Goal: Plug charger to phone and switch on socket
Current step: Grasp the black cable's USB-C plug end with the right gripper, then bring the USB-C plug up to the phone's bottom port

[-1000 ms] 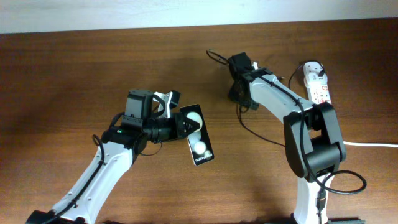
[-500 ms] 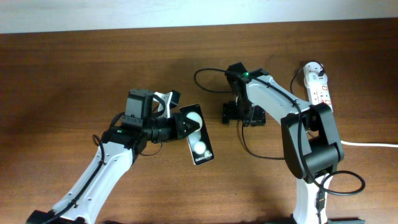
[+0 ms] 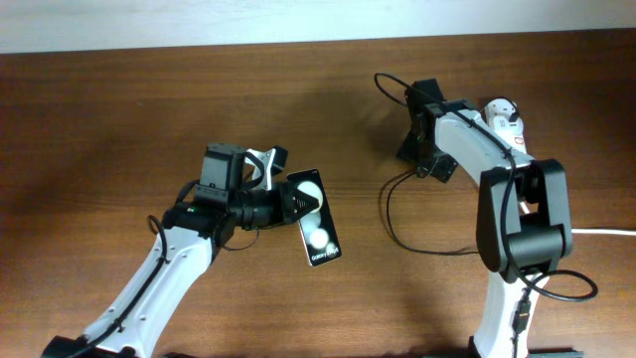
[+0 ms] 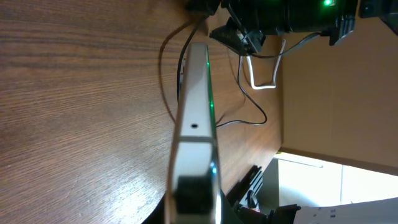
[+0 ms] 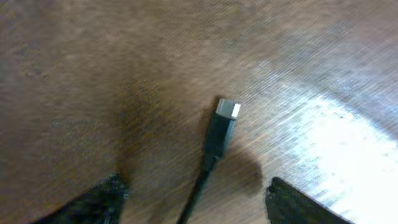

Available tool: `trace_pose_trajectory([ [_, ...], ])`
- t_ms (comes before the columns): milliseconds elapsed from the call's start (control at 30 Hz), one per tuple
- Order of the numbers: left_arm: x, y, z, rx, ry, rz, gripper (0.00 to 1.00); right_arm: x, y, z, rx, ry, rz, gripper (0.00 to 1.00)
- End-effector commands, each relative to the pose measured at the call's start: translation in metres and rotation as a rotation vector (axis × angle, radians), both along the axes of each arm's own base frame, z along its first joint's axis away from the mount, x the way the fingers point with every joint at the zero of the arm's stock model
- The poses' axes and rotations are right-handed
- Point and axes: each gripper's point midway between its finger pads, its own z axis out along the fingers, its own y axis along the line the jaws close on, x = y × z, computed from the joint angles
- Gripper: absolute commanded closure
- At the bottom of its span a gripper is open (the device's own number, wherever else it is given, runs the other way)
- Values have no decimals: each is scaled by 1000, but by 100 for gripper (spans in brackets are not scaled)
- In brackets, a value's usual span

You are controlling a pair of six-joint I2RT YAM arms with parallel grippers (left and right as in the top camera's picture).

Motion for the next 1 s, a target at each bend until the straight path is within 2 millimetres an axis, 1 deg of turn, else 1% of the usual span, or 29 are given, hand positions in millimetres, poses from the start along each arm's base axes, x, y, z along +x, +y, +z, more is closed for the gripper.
trace_pose_trajectory([
  [0,1,-3,10,-15,-38,-24,100,-10,9,-26,31,70,14,46],
  [67,1,-4,10,-15,-38,-25,100,-18,9,-42,24,114,23,60],
  [133,1,-4,11,-17,-37,-26,100,-24,8,-49,20,137,23,62],
  [233,1,-4,11,-18,-38,-26,100,-25,7,-50,19,140,22,62],
  [267,1,-4,11,-17,-38,-26,100,-25,7,-50,19,141,23,75],
  [300,1,-4,11,-18,-38,-26,100,-26,7,-50,19,143,22,78],
  [367,1,-4,11,-18,-38,-26,100,-30,7,-50,17,159,27,81],
  [500,1,-4,11,-18,-38,-25,100,-32,8,-50,20,185,132,85],
  [533,1,-4,11,-18,-38,-25,100,-33,9,-50,22,193,165,96],
  [567,1,-4,11,-18,-38,-25,100,-35,11,-50,34,200,183,96],
  [600,1,-4,11,-18,-38,-25,100,-37,18,-51,74,212,215,96],
  [633,1,-4,11,-18,-38,-25,100,-38,27,-51,123,216,259,96],
  [700,1,-4,11,-26,-15,-12,100,-36,46,-44,224,203,362,96],
  [733,-1,-5,13,-39,-10,-24,100,-34,57,-32,286,179,426,96],
  [767,-3,-7,14,-51,-7,-36,100,-31,70,-14,348,134,493,96],
  [800,-4,-7,14,-51,-7,-36,100,-31,82,16,413,73,561,96],
  [833,-4,-7,15,-55,-5,-39,100,-32,87,35,434,44,589,96],
  [900,-13,-14,23,-114,9,-93,100,-47,89,101,444,-48,647,96],
  [967,-20,-23,44,-218,-33,-181,100,-72,87,164,432,-152,695,96],
])
